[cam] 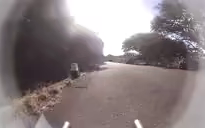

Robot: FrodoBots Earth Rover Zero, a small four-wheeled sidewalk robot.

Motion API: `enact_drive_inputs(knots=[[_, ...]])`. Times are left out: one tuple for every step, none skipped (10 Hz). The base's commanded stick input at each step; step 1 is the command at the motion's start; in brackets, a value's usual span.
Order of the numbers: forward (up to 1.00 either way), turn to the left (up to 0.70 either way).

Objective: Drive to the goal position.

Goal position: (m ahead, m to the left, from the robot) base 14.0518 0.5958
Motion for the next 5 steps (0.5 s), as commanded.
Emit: enact_drive_inputs(knots=[[0.7, 0.0], [0.7, 0.0], [0.7, 0.0], [0.7, 0.0], [0.7, 0.0]])
